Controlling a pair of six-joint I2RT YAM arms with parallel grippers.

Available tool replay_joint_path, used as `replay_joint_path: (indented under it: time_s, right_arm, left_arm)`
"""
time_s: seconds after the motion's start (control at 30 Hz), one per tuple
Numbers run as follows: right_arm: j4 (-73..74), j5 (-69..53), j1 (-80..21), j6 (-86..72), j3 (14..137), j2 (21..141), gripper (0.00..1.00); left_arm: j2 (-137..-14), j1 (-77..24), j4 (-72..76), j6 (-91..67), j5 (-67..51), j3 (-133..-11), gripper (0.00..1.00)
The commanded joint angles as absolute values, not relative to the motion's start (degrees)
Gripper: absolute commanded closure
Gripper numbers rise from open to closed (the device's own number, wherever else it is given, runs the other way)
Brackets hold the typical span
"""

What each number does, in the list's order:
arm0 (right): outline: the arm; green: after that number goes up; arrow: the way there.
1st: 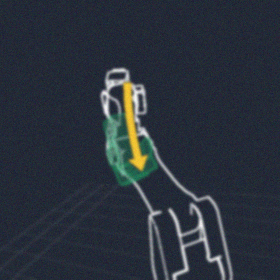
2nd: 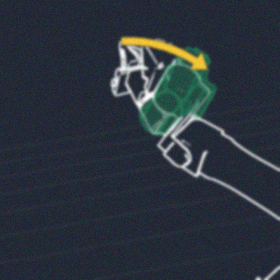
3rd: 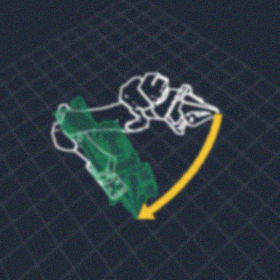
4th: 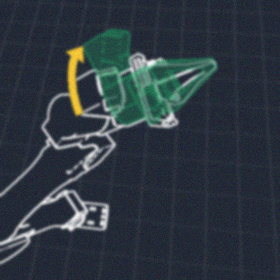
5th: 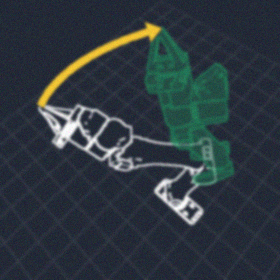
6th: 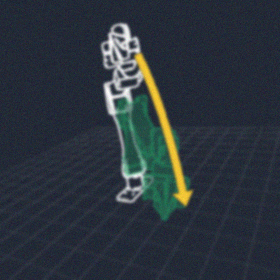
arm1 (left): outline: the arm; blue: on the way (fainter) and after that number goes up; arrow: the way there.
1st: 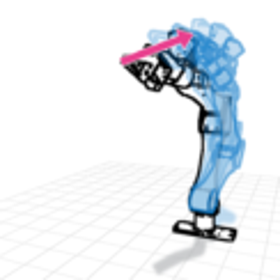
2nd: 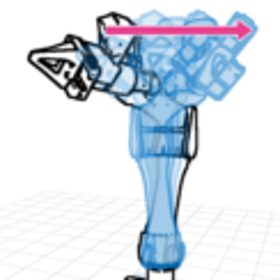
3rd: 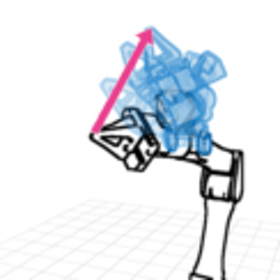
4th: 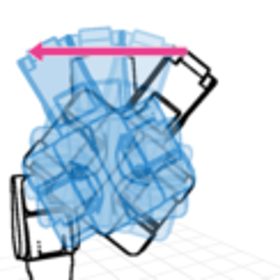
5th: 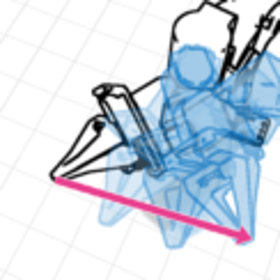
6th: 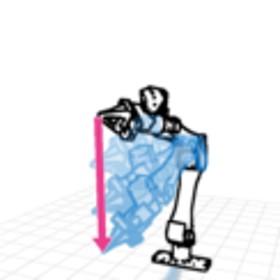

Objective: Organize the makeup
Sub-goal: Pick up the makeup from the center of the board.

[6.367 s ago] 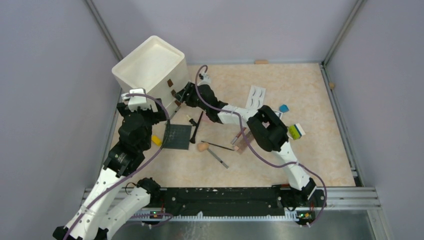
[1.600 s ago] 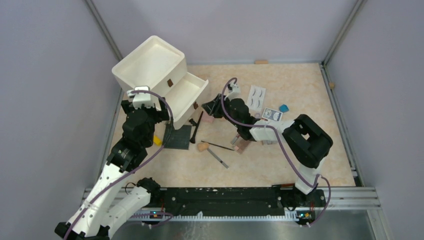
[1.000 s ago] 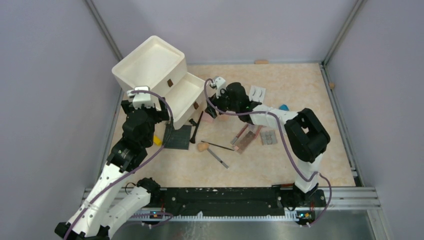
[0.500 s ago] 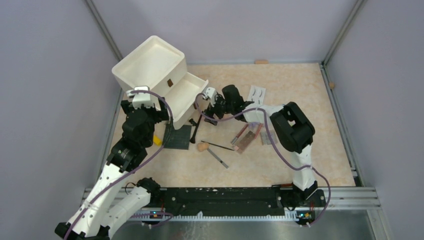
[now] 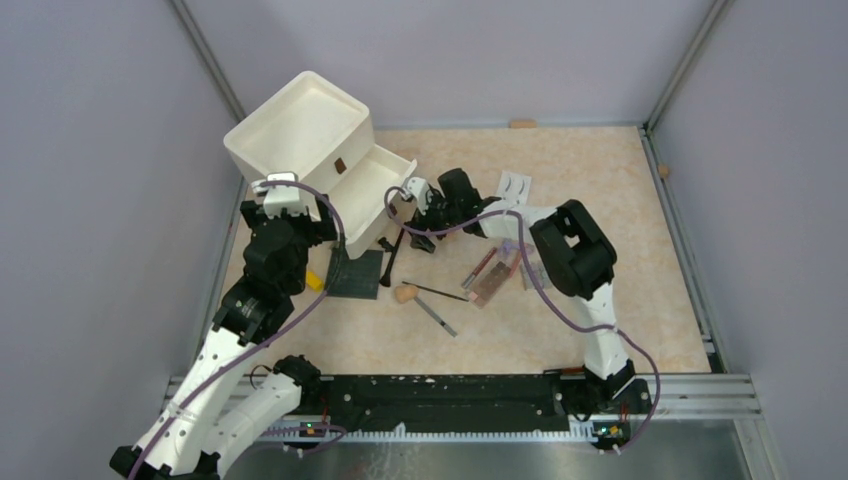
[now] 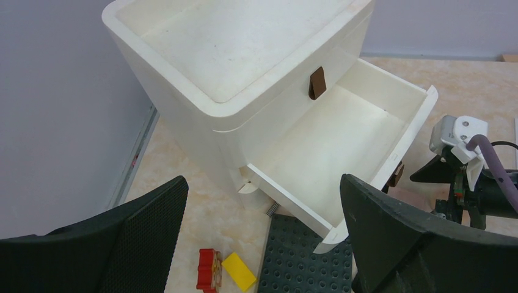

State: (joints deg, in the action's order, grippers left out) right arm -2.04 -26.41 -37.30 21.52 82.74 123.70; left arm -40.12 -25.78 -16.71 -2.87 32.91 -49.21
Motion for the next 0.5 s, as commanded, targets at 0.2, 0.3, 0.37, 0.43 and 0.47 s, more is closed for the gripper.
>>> replay_joint_path:
  time_s: [0.2, 0.3, 0.37, 0.43, 0.47]
  right_arm:
    - [3.1, -25.9, -37.0, 24.9, 85.4, 125.9, 0.17]
    - [3.1, -25.8, -37.1, 25.3, 85.1, 125.5, 0.31]
    - [3.2, -25.7, -37.1, 25.4, 84.5, 124.9, 0.4]
    - [2.4, -26.0, -37.1, 25.4, 83.1, 123.5, 0.52]
    - [1.9, -26.4, -37.1, 25.5, 82.2, 122.4, 0.57]
  left_arm:
    - [-39.3, -25.2, -14.8, -2.6, 33.3, -49.2, 0.01]
    - [-39.4, -25.2, -14.8, -2.6, 33.2, -49.1, 0.01]
    - [-39.2, -25.1, -14.8, -2.6, 33.3, -49.1, 0.01]
    - [-39.3, -25.1, -14.7, -2.6, 33.3, -49.2, 0.01]
    - [-39.4, -25.1, -14.7, -2.6, 33.3, -49.1, 0.01]
